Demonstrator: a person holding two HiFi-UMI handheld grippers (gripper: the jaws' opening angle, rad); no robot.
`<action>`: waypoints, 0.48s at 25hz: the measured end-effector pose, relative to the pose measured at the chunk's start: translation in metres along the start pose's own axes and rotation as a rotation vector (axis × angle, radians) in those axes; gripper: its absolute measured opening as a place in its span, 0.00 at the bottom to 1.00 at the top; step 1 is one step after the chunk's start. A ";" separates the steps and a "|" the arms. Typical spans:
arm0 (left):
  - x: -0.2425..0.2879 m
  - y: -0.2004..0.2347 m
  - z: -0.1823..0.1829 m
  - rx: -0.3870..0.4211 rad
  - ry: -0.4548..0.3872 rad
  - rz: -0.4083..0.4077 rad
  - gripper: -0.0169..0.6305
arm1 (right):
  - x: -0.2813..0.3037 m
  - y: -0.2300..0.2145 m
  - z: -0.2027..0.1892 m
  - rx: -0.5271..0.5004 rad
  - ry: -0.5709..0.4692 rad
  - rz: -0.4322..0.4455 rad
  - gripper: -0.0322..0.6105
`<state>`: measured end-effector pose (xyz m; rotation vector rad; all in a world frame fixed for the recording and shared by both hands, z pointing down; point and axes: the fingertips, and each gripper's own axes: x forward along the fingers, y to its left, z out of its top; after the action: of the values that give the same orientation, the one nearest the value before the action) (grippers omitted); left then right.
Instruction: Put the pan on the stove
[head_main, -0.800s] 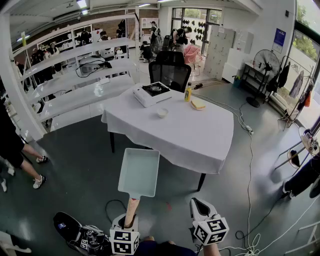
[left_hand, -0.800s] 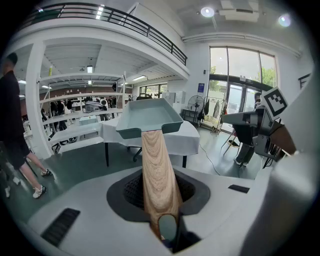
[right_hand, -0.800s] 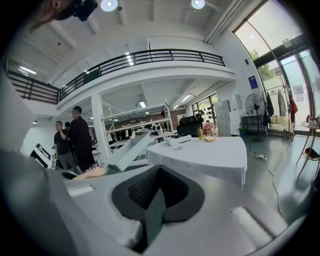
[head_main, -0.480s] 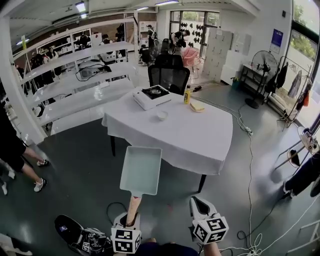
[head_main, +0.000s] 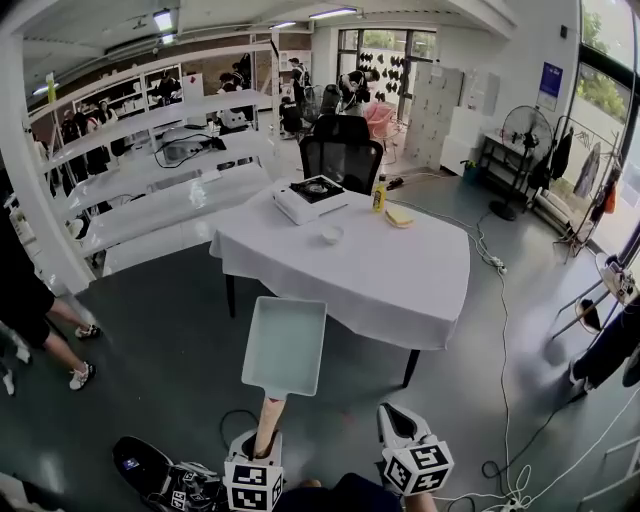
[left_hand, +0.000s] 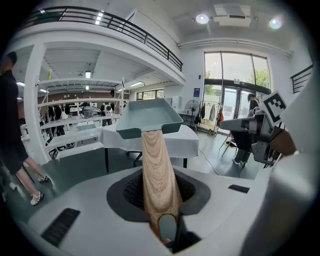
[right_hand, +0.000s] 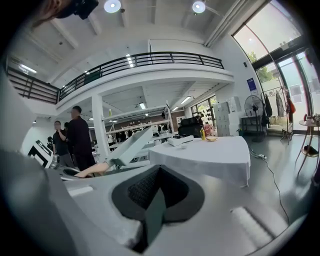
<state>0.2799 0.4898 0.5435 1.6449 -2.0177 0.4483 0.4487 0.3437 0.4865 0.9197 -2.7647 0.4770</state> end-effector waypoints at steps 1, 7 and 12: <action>-0.001 0.002 -0.002 0.002 -0.004 -0.005 0.16 | 0.000 0.004 -0.005 0.006 0.009 0.001 0.05; -0.006 0.016 -0.008 -0.007 0.007 -0.015 0.16 | 0.009 0.024 -0.015 0.010 0.042 0.019 0.05; -0.004 0.026 -0.013 -0.021 0.013 0.000 0.16 | 0.022 0.031 -0.015 0.009 0.054 0.044 0.05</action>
<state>0.2572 0.5055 0.5532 1.6253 -2.0064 0.4355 0.4134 0.3602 0.4991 0.8376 -2.7413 0.5136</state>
